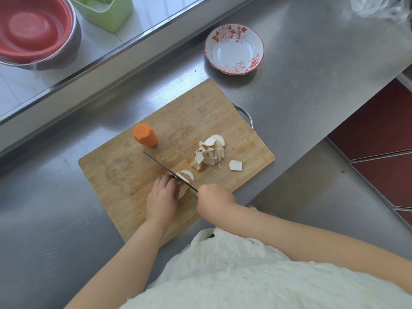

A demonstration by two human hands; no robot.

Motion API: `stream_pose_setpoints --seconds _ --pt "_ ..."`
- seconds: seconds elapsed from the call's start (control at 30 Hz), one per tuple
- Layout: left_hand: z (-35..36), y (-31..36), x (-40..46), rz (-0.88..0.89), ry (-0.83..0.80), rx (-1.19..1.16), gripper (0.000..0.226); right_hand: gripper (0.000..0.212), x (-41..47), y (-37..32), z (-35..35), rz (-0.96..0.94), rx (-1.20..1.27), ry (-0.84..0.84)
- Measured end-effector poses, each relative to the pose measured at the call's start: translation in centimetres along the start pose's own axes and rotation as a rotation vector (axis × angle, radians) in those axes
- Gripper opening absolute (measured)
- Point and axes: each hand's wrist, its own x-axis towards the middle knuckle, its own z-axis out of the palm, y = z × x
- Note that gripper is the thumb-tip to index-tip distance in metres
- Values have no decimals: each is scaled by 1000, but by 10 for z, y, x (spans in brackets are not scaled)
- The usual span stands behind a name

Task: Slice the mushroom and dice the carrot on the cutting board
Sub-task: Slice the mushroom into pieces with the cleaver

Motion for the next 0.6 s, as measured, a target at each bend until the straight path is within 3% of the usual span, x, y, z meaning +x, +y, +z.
stream_pose_setpoints --seconds 0.13,0.23,0.3,0.47,0.6 --pt "1 -2 -1 9 7 -11 9 21 6 -1 3 6 31 7" --pt "1 -3 -1 19 -2 -16 30 19 10 5 5 15 51 2" --pt "-2 -4 -2 43 -3 -12 32 18 14 10 5 36 110 0" --pt "-6 -1 -5 52 -6 19 6 26 13 21 4 13 193 23" --pt "-3 2 -3 -10 -3 -18 7 23 -2 23 0 -52 101 95"
